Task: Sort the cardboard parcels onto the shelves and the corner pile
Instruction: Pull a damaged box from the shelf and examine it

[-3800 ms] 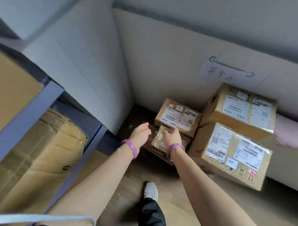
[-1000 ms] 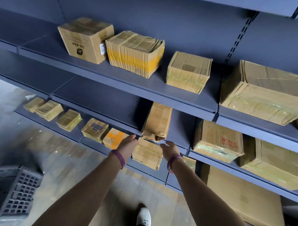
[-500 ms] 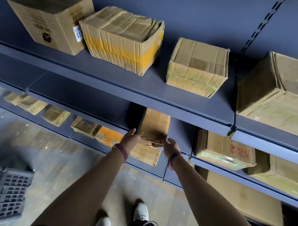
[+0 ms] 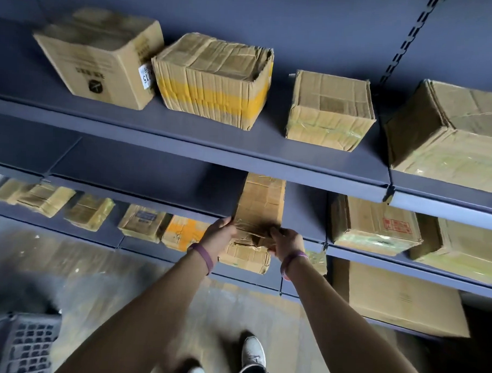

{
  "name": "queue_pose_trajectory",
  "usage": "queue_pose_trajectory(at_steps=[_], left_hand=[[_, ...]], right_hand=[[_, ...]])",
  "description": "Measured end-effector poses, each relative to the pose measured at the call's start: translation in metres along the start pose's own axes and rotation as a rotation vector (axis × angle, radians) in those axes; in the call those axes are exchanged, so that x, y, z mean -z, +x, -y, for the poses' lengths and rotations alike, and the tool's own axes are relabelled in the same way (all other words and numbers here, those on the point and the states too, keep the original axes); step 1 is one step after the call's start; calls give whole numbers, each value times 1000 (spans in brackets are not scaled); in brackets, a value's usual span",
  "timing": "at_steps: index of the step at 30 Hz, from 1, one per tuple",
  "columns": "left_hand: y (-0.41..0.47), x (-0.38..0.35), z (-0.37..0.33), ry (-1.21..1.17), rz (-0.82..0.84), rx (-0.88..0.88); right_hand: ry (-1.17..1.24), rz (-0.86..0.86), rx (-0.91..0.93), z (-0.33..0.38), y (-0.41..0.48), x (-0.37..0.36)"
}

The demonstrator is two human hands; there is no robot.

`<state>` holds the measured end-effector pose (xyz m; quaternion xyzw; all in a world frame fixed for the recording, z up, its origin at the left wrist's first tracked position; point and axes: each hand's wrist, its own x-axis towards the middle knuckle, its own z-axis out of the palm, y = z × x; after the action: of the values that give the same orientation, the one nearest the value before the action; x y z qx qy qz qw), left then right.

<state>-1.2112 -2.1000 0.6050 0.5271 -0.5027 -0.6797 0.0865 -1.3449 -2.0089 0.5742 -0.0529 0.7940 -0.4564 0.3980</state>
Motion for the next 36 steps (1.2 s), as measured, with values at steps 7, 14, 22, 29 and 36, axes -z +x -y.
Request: queue_pose_trajectory(at_steps=[7, 14, 22, 29, 36], left_hand=[[-39, 47, 19, 19, -70, -74], [-66, 67, 37, 172, -14, -152], [-83, 80, 39, 185, 8, -267], [-72, 93, 38, -160, -7, -171], [-70, 126, 31, -236, 36, -96]], right_hand=[[260, -101, 37, 3, -67, -31], [402, -60, 22, 24, -125, -75], [270, -37, 80, 31, -152, -89], [239, 167, 86, 20, -154, -75], [191, -130, -29, -16, -131, -44]])
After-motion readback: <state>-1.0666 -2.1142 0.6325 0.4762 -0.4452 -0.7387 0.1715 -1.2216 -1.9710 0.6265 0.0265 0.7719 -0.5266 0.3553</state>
